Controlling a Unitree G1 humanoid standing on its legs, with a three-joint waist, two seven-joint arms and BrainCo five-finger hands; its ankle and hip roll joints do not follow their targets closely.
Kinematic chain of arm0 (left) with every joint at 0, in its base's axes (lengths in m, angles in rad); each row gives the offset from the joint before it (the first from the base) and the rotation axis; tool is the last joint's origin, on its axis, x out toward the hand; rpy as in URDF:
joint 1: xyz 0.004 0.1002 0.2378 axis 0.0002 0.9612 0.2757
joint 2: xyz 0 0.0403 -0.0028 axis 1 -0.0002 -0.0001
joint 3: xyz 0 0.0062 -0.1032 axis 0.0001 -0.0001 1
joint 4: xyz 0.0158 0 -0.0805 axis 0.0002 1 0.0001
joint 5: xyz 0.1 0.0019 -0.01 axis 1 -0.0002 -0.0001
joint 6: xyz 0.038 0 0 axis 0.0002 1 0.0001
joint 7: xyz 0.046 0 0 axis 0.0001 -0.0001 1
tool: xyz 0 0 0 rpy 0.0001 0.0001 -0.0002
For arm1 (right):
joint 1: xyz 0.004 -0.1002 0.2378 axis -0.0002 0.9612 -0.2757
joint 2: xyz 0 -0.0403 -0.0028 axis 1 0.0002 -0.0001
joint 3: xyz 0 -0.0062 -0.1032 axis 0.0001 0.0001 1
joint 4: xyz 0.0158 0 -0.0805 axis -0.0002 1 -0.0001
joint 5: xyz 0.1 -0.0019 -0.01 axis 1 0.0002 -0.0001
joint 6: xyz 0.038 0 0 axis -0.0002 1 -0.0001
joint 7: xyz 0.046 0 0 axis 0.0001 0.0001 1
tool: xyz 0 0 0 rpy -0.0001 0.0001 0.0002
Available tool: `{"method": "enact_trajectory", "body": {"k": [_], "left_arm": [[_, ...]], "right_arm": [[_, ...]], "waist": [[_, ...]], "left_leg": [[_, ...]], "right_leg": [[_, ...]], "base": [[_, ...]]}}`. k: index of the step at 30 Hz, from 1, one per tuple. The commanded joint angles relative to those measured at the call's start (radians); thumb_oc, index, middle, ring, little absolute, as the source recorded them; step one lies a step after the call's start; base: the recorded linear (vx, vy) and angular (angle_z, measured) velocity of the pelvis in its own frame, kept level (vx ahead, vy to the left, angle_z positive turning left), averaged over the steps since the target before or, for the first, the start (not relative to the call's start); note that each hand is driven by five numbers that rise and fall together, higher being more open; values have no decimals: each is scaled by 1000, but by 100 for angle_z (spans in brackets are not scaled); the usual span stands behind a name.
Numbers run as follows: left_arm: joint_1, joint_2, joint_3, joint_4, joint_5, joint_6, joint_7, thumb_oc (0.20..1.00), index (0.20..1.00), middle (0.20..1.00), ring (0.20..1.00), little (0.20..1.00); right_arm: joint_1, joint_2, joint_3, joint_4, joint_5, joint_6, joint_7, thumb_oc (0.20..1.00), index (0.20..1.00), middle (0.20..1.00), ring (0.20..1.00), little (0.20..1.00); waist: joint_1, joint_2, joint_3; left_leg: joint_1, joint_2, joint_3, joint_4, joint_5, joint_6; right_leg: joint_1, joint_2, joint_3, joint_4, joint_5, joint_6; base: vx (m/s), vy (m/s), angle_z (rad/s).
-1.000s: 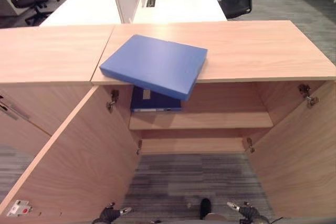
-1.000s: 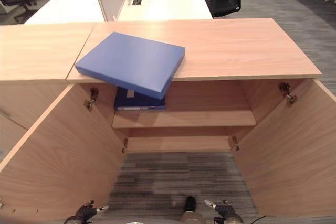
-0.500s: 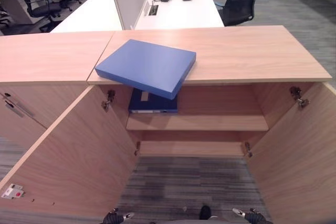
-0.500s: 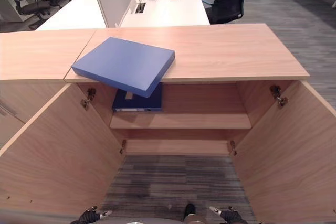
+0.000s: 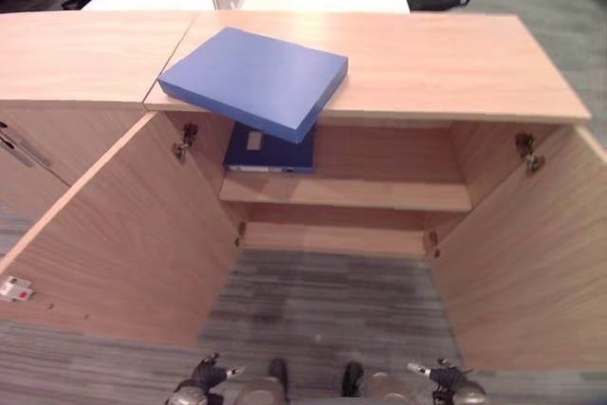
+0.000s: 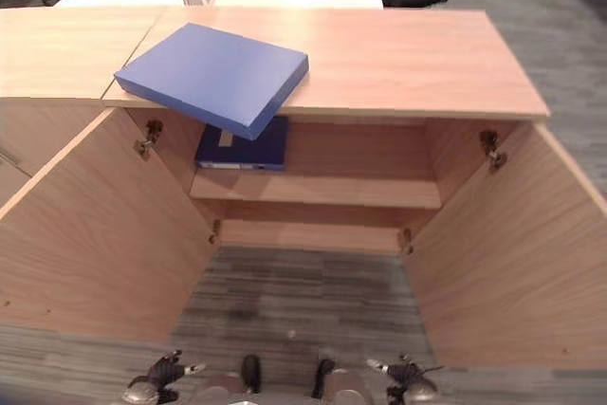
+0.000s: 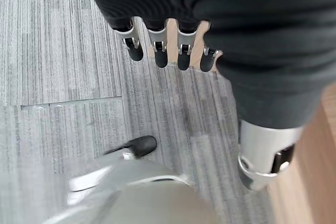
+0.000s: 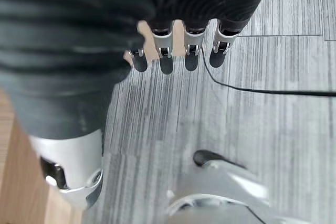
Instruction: Put the empty folder in the office cabinet
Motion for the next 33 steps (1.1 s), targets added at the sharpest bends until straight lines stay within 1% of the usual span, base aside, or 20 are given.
{"method": "enact_trajectory", "body": {"k": [1,4,6,7,8,9,10,11,12,13,15,16,17,20,22,24,29,30,33], "left_arm": [[-33,18,4,8,27,-12,7,1000,1000,1000,1000,1000],[-39,32,26,2,8,-12,10,1000,1000,1000,1000,1000],[-39,40,37,-1,2,-11,8,1000,1000,1000,1000,1000],[-41,44,40,-2,0,-10,9,1000,1000,1000,1000,1000],[-43,46,42,-4,-3,-10,10,1000,1000,1000,1000,1000],[-45,48,43,-8,-5,-11,10,1000,1000,1000,1000,1000],[-47,50,42,-8,-6,-11,10,1000,1000,1000,1000,1000],[-45,50,43,-9,-6,-12,10,1000,1000,1000,1000,1000],[-42,51,44,-9,-1,-14,10,1000,1000,1000,1000,1000],[-42,51,44,-9,-1,-14,10,1000,1000,1000,1000,1000],[-49,61,36,-8,2,-15,11,1000,1000,1000,1000,1000],[-49,61,36,-8,2,-15,11,1000,1000,1000,1000,1000],[-48,58,39,-3,4,-17,13,1000,1000,1000,1000,1000],[-34,46,51,8,-4,-16,16,1000,1000,1000,1000,1000],[-29,41,52,9,-7,-17,16,1000,1000,1000,1000,1000],[-27,29,34,-6,6,-22,14,1000,1000,1000,1000,1000],[-33,27,18,-47,6,-28,17,1000,1000,1000,1000,1000],[-40,32,12,-94,-1,-37,19,1000,1000,1000,1000,1000],[-47,45,4,-163,-3,-46,25,1000,1000,1000,1000,1000]], "right_arm": [[-32,8,25,-8,-47,-17,-1,1000,1000,1000,1000,1000],[-39,16,29,-12,-52,-14,2,1000,1000,1000,1000,1000],[-44,19,27,-18,-57,-12,5,1000,1000,1000,1000,1000],[-49,21,29,-25,-57,-13,7,1000,1000,1000,1000,1000],[-53,23,28,-26,-55,-12,8,1000,1000,1000,1000,1000],[-55,25,23,-31,-50,-12,8,1000,1000,1000,1000,1000],[-55,28,20,-36,-43,-13,9,1000,1000,1000,1000,1000],[-53,31,14,-37,-37,-13,8,1000,1000,1000,1000,1000],[-46,32,8,-37,-33,-13,6,1000,1000,1000,1000,1000],[-45,32,8,-37,-33,-13,6,1000,1000,1000,1000,1000],[-40,31,2,-33,-31,-12,5,1000,1000,1000,1000,1000],[-40,31,2,-33,-31,-12,5,1000,1000,1000,1000,1000],[-28,30,-1,-27,-33,-11,3,1000,1000,1000,1000,1000],[-16,23,-3,-16,-39,-6,-1,1000,1000,1000,1000,1000],[-12,19,-4,-12,-41,-6,0,1000,1000,1000,1000,1000],[-8,9,-3,-12,-46,-6,1,1000,1000,1000,1000,1000],[-2,5,-5,-16,-44,-9,1,1000,1000,1000,1000,1000],[4,4,-3,-22,-46,-10,3,1000,1000,1000,1000,1000],[10,4,-1,-22,-51,-11,3,1000,1000,1000,1000,1000]], "waist": [[13,-26,2],[24,-21,7],[31,-13,11],[32,-7,19],[29,-3,25],[21,2,30],[13,7,33],[7,10,32],[8,12,25],[7,12,26],[-2,4,18],[-2,4,19],[-4,-4,3],[-2,-3,-20],[-3,-3,-24],[-9,1,-30],[-17,4,-34],[-20,5,-37],[-22,7,-40]], "left_leg": [[-34,-42,6,27,-10,-25],[-12,-45,19,-6,-8,-11],[4,-48,31,-27,-8,0],[15,-44,38,-34,-9,5],[22,-44,40,-38,-9,10],[28,-46,34,-39,-7,15],[30,-48,26,-43,-5,18],[37,-51,26,-49,-7,19],[44,-46,31,-55,-12,12],[46,-46,30,-55,-12,11],[41,-49,13,-54,-11,2],[41,-49,12,-54,-11,2],[44,-56,15,-55,-15,-1],[50,-51,26,-60,-15,-10],[51,-50,23,-60,-15,-14],[60,-47,18,-60,-17,-25],[69,-44,13,-60,-18,-31],[74,-40,10,-60,-17,-35],[76,-34,8,-60,-15,-41]], "right_leg": [[122,-55,-11,-155,70,101],[77,-72,-16,-71,62,114],[39,-93,-31,2,63,138],[7,-107,-51,63,74,155],[-20,-116,-56,116,82,171],[-45,-119,-50,167,93,189],[-65,-113,-26,200,96,198],[-75,-112,-3,208,94,201],[-58,-137,3,156,81,187],[-55,-136,2,154,81,186],[-19,-147,43,43,80,165],[-18,-147,43,42,80,165],[4,-151,72,-36,97,163],[39,-150,62,-110,128,166],[54,-147,60,-128,135,166],[90,-142,54,-165,136,162],[112,-135,47,-177,129,159],[121,-130,46,-181,124,157],[129,-125,43,-186,119,154]], "base": [[31,105,-12],[4,108,-7],[-4,117,-20],[-9,102,-29],[-12,102,-37],[4,90,-41],[33,73,-30],[86,-2,-3],[76,-31,13],[78,-84,13],[51,-72,-1],[86,-68,3],[93,-59,20],[77,-83,23],[31,-66,2],[18,-87,-4],[-2,-46,3],[-4,-58,-1],[-14,-55,1]]}}
